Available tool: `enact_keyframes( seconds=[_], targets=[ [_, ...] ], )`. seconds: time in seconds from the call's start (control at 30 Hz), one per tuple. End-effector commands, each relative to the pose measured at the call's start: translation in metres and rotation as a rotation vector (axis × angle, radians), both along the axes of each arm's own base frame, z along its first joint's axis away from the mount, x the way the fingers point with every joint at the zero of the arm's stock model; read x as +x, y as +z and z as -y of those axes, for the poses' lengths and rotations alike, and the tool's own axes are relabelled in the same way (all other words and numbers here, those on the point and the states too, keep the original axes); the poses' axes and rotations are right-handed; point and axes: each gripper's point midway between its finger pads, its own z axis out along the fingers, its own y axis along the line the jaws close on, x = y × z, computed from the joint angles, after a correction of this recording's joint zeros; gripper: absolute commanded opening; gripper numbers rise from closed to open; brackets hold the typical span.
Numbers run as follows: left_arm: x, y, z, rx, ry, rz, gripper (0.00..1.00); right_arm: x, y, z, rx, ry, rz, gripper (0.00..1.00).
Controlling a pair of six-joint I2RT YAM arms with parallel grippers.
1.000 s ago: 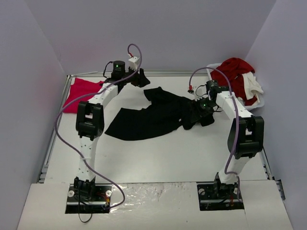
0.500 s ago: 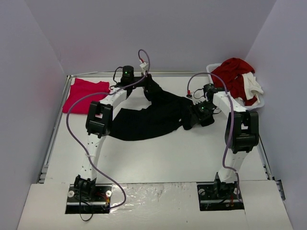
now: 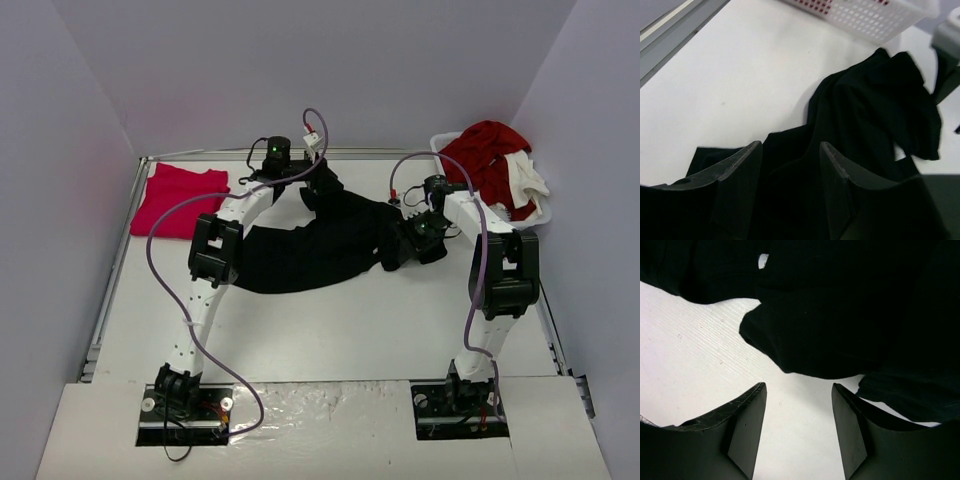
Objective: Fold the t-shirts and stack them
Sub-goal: Flatten out the tshirt
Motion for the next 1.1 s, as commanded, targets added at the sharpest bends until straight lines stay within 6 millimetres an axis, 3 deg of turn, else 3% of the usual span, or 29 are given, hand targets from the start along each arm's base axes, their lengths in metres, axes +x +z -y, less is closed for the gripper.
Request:
enact_keyframes(
  seconds=[0.0, 0.27, 0.4, 0.7, 0.77, 0.8, 0.87, 1.07],
  targets=[
    [0.011, 0.008, -0.003, 0.093, 0.035, 0.124, 0.48, -0.012, -0.004, 0.001, -0.014, 0.022, -0.055, 0.51],
    [0.014, -0.013, -0.012, 0.184, 0.047, 0.165, 0.47, -0.012, -0.011, 0.001, -0.015, 0.028, -0.077, 0.51],
    [0.014, -0.018, -0.007, 0.18, 0.037, 0.16, 0.36, -0.013, -0.013, 0.002, -0.022, 0.028, -0.084, 0.51],
    [0.013, -0.001, 0.01, 0.053, 0.01, 0.124, 0.34, -0.016, -0.019, 0.003, -0.029, 0.032, -0.099, 0.51],
    [0.011, 0.0, 0.013, 0.05, 0.004, 0.125, 0.29, -0.017, -0.02, 0.003, -0.033, 0.034, -0.104, 0.51],
    [0.011, 0.001, 0.015, 0.051, 0.003, 0.125, 0.16, -0.016, -0.02, 0.003, -0.033, 0.034, -0.102, 0.5],
    [0.009, -0.002, 0.016, 0.061, 0.0, 0.122, 0.03, -0.017, -0.021, 0.002, -0.033, 0.037, -0.105, 0.5],
    [0.013, 0.005, 0.006, 0.101, 0.061, 0.114, 0.02, -0.019, -0.018, 0.0, -0.029, 0.042, -0.102, 0.49]
  ],
)
